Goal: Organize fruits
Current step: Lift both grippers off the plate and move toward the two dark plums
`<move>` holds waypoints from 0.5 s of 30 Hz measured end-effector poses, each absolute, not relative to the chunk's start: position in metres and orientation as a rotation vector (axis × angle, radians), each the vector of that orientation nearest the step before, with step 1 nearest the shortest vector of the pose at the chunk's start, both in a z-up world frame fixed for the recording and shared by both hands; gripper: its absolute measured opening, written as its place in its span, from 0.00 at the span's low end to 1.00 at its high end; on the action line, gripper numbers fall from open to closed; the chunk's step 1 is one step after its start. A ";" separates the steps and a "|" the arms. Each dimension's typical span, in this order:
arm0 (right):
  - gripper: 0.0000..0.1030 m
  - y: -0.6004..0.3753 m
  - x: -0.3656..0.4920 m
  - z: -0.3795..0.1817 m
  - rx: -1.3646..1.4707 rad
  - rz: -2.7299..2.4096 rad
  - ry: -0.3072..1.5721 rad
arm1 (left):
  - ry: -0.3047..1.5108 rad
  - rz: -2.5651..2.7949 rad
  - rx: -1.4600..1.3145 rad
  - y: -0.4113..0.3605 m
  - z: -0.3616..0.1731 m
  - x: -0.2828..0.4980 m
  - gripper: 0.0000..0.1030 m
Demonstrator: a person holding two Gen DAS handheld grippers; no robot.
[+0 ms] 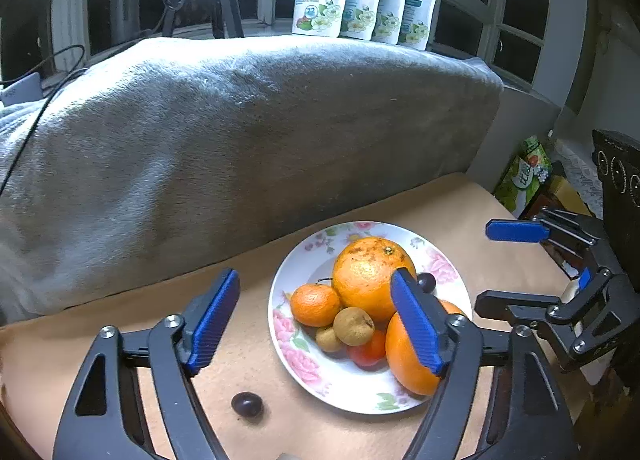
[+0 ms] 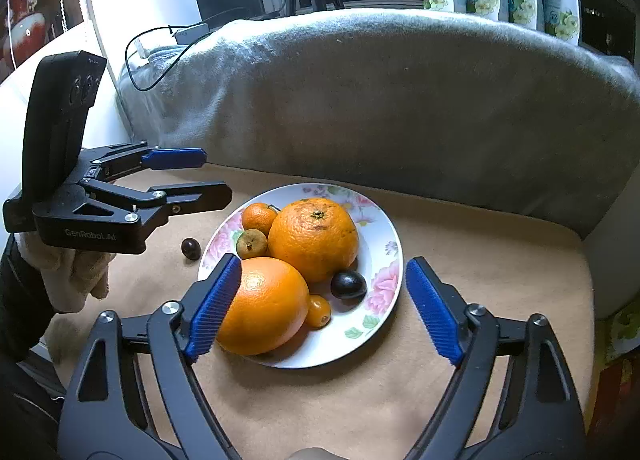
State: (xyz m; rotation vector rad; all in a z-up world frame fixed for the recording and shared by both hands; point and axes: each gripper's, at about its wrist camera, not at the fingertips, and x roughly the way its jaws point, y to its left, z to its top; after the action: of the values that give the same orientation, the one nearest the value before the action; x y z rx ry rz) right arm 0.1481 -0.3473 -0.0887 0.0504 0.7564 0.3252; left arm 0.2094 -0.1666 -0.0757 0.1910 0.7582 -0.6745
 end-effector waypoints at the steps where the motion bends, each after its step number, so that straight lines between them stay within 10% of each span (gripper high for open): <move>1: 0.86 -0.347 0.147 -0.088 0.044 0.325 0.758 | 0.758 -0.671 0.192 -0.166 -0.075 0.209 0.78; 15: 0.87 -0.328 0.129 -0.078 -0.022 0.327 0.754 | 0.735 -0.632 0.205 -0.148 -0.062 0.193 0.78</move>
State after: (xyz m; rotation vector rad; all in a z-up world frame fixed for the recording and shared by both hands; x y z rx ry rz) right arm 0.1292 -0.3285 -0.0781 -0.0221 0.7538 0.3267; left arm 0.1932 -0.1483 -0.0620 0.2052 0.7352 -0.6319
